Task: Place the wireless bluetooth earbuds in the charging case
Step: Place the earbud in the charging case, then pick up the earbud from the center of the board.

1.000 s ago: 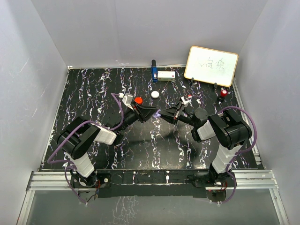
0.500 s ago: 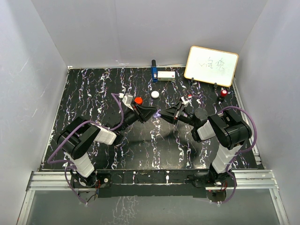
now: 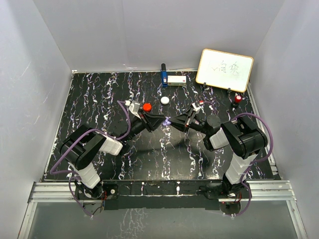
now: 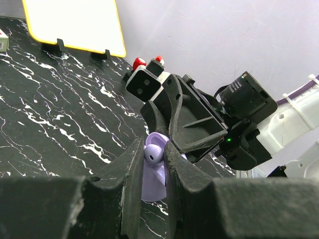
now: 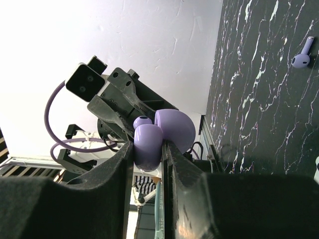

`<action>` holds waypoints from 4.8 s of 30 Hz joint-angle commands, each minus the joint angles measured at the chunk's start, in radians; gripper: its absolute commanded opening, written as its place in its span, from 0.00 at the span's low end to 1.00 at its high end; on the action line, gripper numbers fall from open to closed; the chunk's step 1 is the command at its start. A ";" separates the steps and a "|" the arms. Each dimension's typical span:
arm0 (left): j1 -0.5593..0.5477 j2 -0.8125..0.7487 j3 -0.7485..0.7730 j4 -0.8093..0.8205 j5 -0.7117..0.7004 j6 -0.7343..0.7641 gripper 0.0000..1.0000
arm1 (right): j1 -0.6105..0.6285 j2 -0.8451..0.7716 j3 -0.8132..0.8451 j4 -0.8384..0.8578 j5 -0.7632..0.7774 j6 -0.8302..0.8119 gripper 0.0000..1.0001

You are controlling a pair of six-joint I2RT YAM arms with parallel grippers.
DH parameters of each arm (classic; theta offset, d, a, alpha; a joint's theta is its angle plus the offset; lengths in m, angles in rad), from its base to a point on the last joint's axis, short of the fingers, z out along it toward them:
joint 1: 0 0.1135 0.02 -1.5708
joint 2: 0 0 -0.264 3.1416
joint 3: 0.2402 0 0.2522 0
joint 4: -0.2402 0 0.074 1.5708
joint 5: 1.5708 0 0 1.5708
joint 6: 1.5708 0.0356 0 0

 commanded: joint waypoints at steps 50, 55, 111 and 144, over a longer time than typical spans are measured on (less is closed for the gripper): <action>0.009 -0.075 -0.055 0.199 0.051 -0.010 0.31 | 0.004 0.022 0.039 0.118 0.011 0.005 0.00; 0.009 -0.077 -0.055 0.199 0.057 -0.016 0.31 | 0.003 0.027 0.041 0.118 0.011 0.003 0.00; 0.038 -0.136 0.205 -1.237 -0.434 0.172 0.64 | -0.030 -0.471 0.183 -1.032 0.257 -0.792 0.00; -0.037 0.028 0.308 -1.187 -0.363 0.129 0.64 | -0.030 -0.454 0.177 -1.005 0.255 -0.781 0.00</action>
